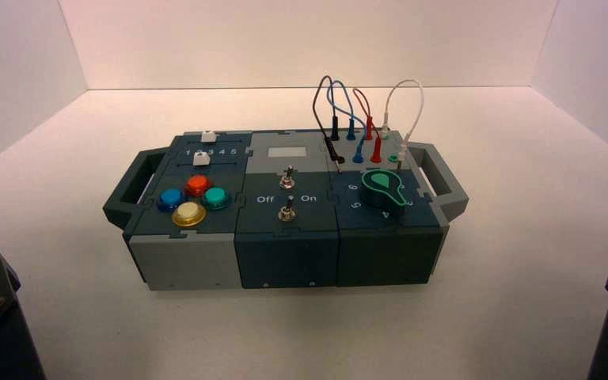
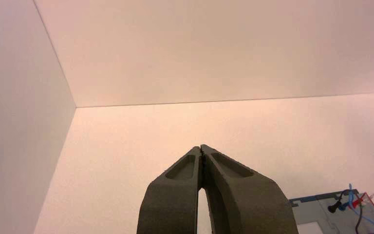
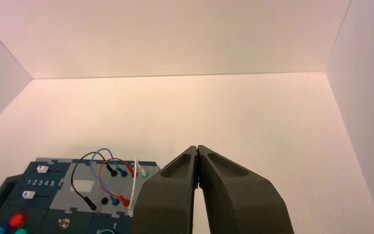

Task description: Turn the knob to position 2.

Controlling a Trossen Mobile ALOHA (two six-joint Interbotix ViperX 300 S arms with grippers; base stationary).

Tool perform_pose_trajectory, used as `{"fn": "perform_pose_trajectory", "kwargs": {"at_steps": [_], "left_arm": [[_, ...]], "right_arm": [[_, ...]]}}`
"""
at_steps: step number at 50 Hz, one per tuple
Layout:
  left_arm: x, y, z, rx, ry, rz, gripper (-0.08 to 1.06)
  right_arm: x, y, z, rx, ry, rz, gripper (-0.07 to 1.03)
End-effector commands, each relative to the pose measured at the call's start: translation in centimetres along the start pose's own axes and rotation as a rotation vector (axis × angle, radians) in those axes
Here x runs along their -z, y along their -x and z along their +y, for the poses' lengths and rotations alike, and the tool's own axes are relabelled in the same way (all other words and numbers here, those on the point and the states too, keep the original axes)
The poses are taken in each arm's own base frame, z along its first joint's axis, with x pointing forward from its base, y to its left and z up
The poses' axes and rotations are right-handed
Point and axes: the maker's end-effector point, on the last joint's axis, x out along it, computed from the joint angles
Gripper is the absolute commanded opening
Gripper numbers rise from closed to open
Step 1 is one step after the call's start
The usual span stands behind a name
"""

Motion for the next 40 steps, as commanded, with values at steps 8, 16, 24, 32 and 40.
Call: {"fn": "perform_pose_trajectory", "kwargs": {"at_steps": [8,16,24,32,40], "left_arm": [[-0.7,-0.3,0.0,0.001,-0.01,-0.011,-0.03],[-0.5,-0.4,0.0,-0.001,-0.009,-0.003,-0.03],[-0.3,-0.5,0.0,-0.001,-0.009,0.005,-0.03],[0.5,-1.0,-0.4,0.014,-0.015,0.059,-0.03],[1.7,-1.3,-2.4,0.091,-0.054,0.156,-0.03]], "right_arm": [[0.0,-1.3,0.1,-0.003,-0.013,0.061,-0.02],[0.2,-1.3,0.2,-0.009,-0.016,0.066,-0.02],[0.5,-1.5,1.0,-0.043,0.001,0.083,-0.02],[1.6,-2.3,2.8,-0.12,0.04,0.161,-0.02],[3.1,-3.1,4.5,-0.181,0.052,0.269,-0.02]]}}
